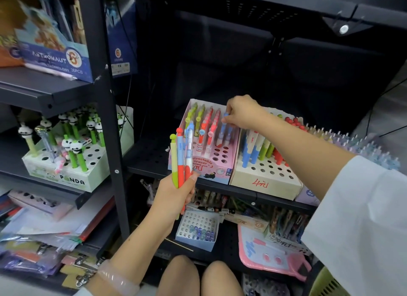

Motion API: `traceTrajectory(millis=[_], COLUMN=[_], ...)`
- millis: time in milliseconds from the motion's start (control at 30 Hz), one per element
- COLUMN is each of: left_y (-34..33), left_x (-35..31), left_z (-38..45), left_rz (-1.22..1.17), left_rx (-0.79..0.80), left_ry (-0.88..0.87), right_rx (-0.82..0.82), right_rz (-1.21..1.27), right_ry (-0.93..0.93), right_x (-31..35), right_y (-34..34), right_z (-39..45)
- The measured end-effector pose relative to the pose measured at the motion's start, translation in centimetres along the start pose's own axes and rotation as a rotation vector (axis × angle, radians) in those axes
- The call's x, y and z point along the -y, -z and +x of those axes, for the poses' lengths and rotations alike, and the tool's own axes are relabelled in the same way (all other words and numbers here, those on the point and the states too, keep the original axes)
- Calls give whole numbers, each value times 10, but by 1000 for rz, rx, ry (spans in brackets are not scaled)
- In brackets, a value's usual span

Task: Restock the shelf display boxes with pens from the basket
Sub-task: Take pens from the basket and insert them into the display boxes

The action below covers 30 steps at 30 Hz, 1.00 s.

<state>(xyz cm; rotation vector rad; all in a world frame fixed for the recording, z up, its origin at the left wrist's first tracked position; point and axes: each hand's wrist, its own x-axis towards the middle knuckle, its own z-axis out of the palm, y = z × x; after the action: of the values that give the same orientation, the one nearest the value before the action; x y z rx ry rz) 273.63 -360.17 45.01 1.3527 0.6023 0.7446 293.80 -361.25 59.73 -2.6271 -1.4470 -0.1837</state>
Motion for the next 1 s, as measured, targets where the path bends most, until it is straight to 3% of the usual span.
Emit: traceTrajectory(millis=[200, 267, 333, 367, 433, 533, 667, 767, 867, 1000], left_y=[-5, -4, -4, -4, -6, -11, -11, -8, -8, -10], left_x=[-1, 1, 2, 2, 2, 2, 2, -1, -1, -1], left_z=[-2, -3, -2, -1, 0, 1, 0, 0, 1, 1], left_rz=[-13, 9, 35, 38, 45, 76, 81, 69, 26, 32], left_rx=[30, -3, -60, -84, -112, -112, -117, -91, -57, -45], left_ry=[-27, -43, -55, -57, -62, -74, -78, -80, -39, -26], right_rx=[40, -182, -396, -385, -197, 14, 85, -144, -380, -395], right_rz=[-264, -294, -128, 24, 297, 401, 738, 908, 740, 530], right_ry=[-12, 49, 137, 163, 185, 178, 106, 16, -12, -17], right_x=[7, 8, 14, 21, 34, 44, 42, 28, 5, -13], right_y=[-1, 0, -1, -2, -4, -9, -5, 10, 24, 20], right_z=[-3, -11, -22, -30, -43, -54, -54, -45, -33, -21])
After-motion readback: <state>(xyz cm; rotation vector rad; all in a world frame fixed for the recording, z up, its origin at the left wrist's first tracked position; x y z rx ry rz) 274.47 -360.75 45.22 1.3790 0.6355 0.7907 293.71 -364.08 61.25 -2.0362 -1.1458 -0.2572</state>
